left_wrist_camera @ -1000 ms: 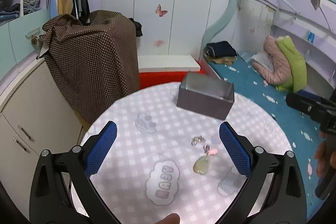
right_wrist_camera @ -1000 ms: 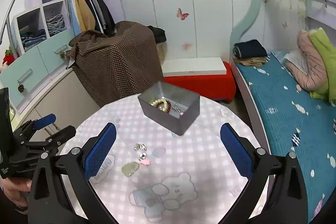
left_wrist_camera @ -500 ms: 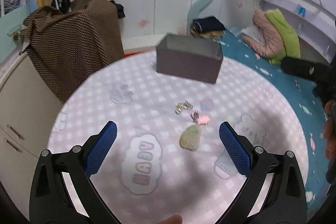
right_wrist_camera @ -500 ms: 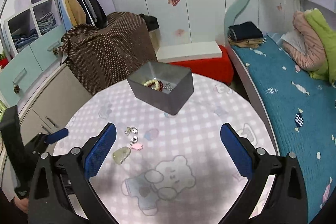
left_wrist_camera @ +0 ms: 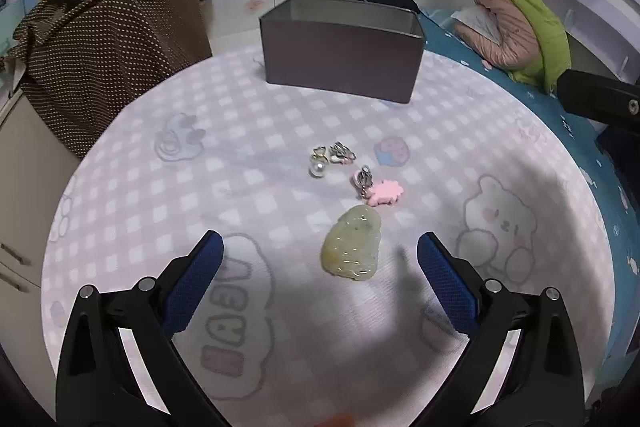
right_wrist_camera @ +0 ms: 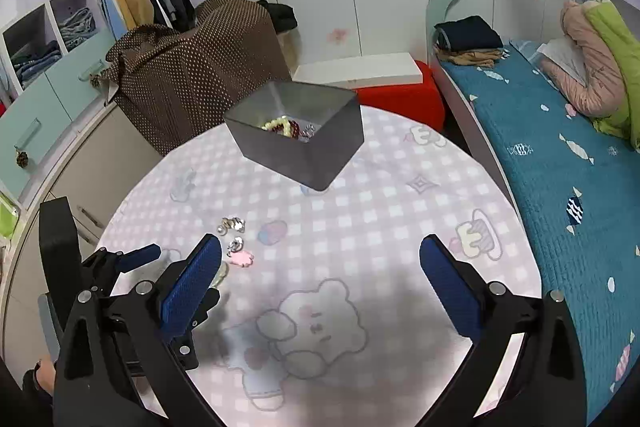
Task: Organize jewelry
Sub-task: 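Grasp the jade pendant with the left gripper while the right grasps the pink charm earring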
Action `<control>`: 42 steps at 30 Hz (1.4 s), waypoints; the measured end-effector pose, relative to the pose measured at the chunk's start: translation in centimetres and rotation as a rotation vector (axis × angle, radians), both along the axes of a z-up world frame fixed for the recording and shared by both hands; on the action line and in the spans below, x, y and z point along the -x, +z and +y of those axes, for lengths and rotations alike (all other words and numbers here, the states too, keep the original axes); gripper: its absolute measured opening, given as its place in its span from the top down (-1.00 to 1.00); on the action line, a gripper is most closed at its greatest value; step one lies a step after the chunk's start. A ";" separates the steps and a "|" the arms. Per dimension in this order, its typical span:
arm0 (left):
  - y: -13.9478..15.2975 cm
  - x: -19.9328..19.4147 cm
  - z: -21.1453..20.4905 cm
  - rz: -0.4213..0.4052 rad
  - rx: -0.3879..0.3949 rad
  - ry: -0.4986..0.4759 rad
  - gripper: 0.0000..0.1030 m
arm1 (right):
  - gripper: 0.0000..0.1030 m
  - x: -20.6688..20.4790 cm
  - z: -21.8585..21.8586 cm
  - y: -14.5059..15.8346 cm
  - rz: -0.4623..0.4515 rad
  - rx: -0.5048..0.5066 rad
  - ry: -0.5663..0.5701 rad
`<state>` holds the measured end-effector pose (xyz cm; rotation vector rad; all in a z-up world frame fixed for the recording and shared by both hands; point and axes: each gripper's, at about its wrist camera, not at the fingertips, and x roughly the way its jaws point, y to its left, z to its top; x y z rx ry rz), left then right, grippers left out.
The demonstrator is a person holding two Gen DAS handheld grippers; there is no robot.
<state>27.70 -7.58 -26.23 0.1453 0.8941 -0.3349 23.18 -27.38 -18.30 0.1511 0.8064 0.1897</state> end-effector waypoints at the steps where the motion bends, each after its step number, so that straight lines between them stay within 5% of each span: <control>1: -0.2 -0.1 0.0 0.009 0.003 -0.002 -0.64 | -0.86 -0.2 0.0 -0.3 0.008 0.007 0.001; 2: -0.6 -0.3 0.0 0.038 0.014 -0.010 -0.33 | -0.86 -0.4 0.1 -0.6 0.015 0.013 0.005; 6: -0.5 -0.2 0.2 0.028 0.012 -0.023 -0.02 | -0.86 -1.1 0.7 -1.9 0.044 0.042 0.036; 9: -0.2 -0.5 1.3 0.049 0.052 -0.009 0.42 | -0.86 -1.8 1.7 -3.0 0.068 0.064 0.071; 18: 0.7 -0.3 5.6 0.056 0.093 0.083 0.43 | -0.81 -3.2 6.4 -5.7 0.080 0.146 0.247; 26: 1.1 -0.1 7.6 0.063 0.117 0.113 0.43 | -0.21 -4.1 9.4 -7.4 0.059 0.235 0.356; 31: 1.0 0.1 7.9 0.070 0.129 0.120 0.43 | 0.49 -3.0 10.4 -7.1 0.030 0.249 0.439; 42: 1.3 0.3 8.0 0.061 0.144 0.114 0.43 | 0.54 -2.0 9.8 -6.8 0.024 0.190 0.433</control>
